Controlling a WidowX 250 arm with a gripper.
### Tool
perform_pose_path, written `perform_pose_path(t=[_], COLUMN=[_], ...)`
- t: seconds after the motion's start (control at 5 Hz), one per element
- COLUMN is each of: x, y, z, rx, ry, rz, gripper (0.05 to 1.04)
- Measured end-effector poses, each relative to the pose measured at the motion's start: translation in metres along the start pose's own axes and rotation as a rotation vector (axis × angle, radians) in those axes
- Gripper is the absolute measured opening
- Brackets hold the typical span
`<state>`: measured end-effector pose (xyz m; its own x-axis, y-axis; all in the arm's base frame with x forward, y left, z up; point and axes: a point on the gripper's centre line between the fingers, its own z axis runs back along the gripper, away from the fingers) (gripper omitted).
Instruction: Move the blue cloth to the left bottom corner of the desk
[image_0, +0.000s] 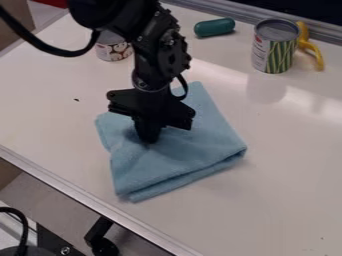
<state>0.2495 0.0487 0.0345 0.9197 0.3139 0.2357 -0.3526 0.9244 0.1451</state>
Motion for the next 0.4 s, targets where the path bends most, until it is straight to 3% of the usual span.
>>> perform_pose_path(t=[0.4], x=[0.018], y=[0.046], z=[-0.010], rx=[0.062], ry=[-0.039], rz=[0.009], gripper=[0.052])
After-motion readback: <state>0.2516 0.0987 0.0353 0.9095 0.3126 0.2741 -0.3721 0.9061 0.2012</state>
